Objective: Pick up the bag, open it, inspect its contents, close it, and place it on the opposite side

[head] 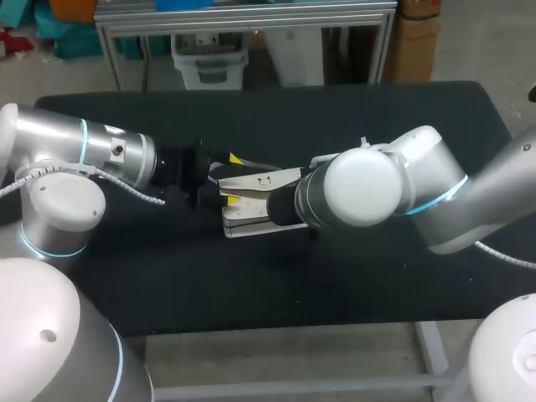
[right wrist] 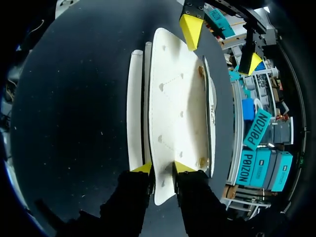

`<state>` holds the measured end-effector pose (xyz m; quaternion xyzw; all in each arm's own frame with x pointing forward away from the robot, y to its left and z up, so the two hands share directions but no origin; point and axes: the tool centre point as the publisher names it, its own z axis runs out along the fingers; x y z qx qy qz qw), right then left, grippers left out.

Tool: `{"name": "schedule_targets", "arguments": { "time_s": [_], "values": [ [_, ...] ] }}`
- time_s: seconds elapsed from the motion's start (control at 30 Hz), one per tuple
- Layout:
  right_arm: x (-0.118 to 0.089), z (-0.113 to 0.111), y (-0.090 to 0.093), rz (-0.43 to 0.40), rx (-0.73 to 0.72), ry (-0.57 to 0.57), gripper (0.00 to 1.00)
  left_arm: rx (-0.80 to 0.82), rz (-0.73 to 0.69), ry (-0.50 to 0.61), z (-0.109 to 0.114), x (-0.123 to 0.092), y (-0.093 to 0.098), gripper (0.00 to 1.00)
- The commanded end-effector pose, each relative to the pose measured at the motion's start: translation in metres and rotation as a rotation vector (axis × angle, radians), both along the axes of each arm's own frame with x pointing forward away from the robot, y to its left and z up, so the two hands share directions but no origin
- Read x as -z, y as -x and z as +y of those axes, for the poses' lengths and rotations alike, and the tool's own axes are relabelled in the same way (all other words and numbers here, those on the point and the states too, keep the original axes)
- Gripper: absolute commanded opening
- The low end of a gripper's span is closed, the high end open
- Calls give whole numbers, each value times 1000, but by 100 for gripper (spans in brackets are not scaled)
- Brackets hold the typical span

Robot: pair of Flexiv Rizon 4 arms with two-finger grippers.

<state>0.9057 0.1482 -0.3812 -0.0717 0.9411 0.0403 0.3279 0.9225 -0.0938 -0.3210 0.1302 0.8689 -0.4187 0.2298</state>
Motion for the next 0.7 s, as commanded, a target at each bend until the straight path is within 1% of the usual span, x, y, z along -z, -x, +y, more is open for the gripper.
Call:
{"name": "schedule_targets", "arguments": {
  "time_s": [0.03,0.17,0.37,0.53,0.7],
  "values": [
    [-3,0,1,-12,2,-15,100,-22,30,-15,-1,-2,-1,100],
    [-10,2,4,-23,-6,-19,100,-57,58,-21,1,-5,-1,100],
    [-21,3,8,-53,-16,-21,100,-68,78,-19,2,-8,-1,100],
    [-20,2,7,-50,-12,-23,100,-63,70,-38,-1,-8,-4,100],
    [-18,1,6,-44,-4,-28,100,-48,70,-34,-3,-8,-6,100]
  ]
}}
